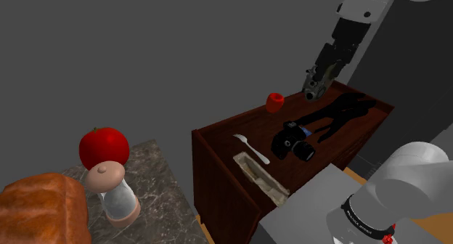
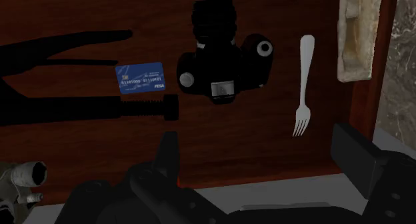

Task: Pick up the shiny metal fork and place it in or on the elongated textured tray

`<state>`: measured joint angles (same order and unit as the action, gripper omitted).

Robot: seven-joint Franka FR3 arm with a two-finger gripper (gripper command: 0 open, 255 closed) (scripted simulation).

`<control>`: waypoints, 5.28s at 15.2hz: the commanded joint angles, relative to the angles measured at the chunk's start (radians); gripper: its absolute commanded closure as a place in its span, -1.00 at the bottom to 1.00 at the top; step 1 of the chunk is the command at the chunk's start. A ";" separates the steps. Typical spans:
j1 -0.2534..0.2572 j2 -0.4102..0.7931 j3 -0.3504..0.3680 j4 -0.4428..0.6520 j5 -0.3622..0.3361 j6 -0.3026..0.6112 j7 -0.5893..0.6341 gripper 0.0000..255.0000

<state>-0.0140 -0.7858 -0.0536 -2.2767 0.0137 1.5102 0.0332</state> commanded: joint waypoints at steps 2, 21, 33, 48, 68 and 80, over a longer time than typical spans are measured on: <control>0.005 0.011 0.010 -0.021 0.006 0.025 0.008 -1.00; 0.102 0.443 0.207 -0.204 0.095 0.522 0.158 -1.00; 0.125 0.665 0.257 -0.236 0.090 0.745 0.206 -1.00; 0.125 0.670 0.257 -0.240 0.090 0.754 0.206 1.00; 0.125 0.524 0.244 -0.133 0.100 0.501 0.202 1.00; 0.198 0.343 0.310 -0.225 0.177 0.424 0.295 1.00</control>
<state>0.1703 -0.4176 0.2428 -2.4823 0.1750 1.9371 0.3099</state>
